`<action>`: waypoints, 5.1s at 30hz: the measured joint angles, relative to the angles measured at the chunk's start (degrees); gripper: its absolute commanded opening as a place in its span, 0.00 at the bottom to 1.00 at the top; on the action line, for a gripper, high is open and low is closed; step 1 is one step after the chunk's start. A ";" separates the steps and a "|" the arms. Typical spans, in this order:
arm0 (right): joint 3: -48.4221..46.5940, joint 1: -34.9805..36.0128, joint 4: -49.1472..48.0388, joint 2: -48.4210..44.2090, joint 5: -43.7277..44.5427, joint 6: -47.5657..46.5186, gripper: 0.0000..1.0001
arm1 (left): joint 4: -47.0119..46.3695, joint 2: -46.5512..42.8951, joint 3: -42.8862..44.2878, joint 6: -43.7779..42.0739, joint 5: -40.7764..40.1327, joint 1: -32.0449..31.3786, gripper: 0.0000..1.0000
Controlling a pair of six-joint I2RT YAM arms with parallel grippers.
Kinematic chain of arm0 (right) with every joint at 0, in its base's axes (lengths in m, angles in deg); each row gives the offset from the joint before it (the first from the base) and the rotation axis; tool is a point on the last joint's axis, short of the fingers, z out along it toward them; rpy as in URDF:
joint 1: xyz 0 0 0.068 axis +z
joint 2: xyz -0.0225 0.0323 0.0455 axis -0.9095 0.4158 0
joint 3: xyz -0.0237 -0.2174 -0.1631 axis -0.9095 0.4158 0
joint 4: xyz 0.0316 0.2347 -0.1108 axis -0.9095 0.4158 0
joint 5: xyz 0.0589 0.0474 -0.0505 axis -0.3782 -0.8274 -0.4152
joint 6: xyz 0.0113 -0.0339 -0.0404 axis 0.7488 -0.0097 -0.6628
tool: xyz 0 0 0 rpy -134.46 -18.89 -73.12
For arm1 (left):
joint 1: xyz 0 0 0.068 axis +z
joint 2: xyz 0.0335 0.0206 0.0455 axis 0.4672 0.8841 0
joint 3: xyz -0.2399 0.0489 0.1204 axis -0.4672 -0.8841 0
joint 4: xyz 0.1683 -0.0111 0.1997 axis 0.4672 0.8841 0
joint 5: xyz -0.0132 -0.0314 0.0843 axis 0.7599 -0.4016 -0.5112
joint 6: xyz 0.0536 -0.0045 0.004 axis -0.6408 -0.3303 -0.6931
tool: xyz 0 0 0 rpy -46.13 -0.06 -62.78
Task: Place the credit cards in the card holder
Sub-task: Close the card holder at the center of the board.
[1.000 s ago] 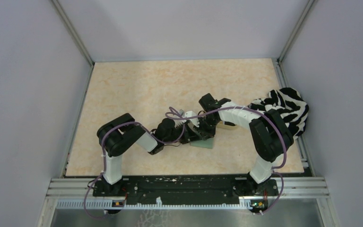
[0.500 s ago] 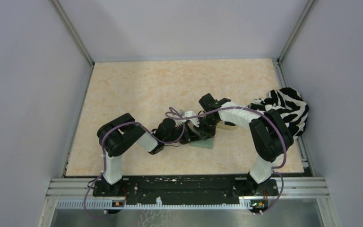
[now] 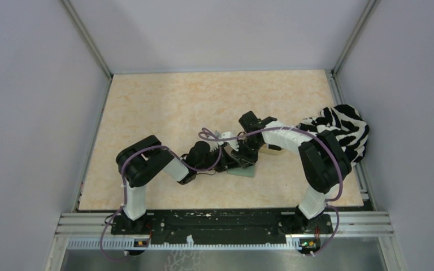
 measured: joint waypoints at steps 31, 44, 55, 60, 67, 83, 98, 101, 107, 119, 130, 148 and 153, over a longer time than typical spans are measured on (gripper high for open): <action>2.29 -0.31 -6.34 -5.44 2.36 -3.13 0.19 | 0.17 0.02 0.00 0.46 -0.24 0.00 0.00; 2.29 -0.17 -5.90 -2.86 3.45 -3.91 0.18 | 0.13 0.04 0.00 0.70 -0.24 0.00 0.00; 2.29 -0.02 -5.66 -2.64 3.23 -4.28 0.18 | -0.37 0.04 -0.26 1.03 -0.33 0.00 0.00; 2.29 0.04 -5.68 -2.64 3.04 -4.26 0.19 | -1.09 -0.39 -1.20 1.11 -0.63 0.00 0.00; 2.29 -0.09 -5.64 -2.64 2.51 -4.17 0.25 | 1.86 -3.48 -2.43 0.20 -1.42 0.00 0.02; 6.08 -1.31 -7.78 -9.88 -0.35 -5.53 0.49 | 6.25 -5.01 -1.79 -1.99 -2.80 0.02 0.00; 11.72 0.11 -15.78 -12.02 5.03 -7.76 0.47 | 5.16 -4.22 -1.62 -1.92 -2.54 0.17 0.00; 12.04 0.46 -17.35 -12.50 5.09 -7.89 0.46 | 5.09 -4.17 -1.62 -1.92 -2.51 0.28 0.00; 12.07 1.07 -18.78 -12.52 5.44 -8.46 0.41 | 4.94 -4.11 -1.62 -1.92 -2.45 0.37 0.00; 12.39 1.66 -20.11 -12.52 7.39 -8.83 0.03 | 4.57 -3.91 -1.62 -1.92 -2.05 0.37 0.00; 11.87 0.35 -18.14 -12.46 5.95 -6.12 0.00 | 4.55 -3.91 -1.62 -1.92 -2.03 0.37 0.00; 3.61 -4.98 -8.00 -5.62 -2.60 0.57 0.17 | 4.55 -3.91 -1.62 -1.92 -1.97 0.37 0.00; 3.58 -5.27 -7.06 -5.60 -3.23 1.29 0.17 | 4.52 -3.89 -1.62 -1.92 -1.97 0.37 0.00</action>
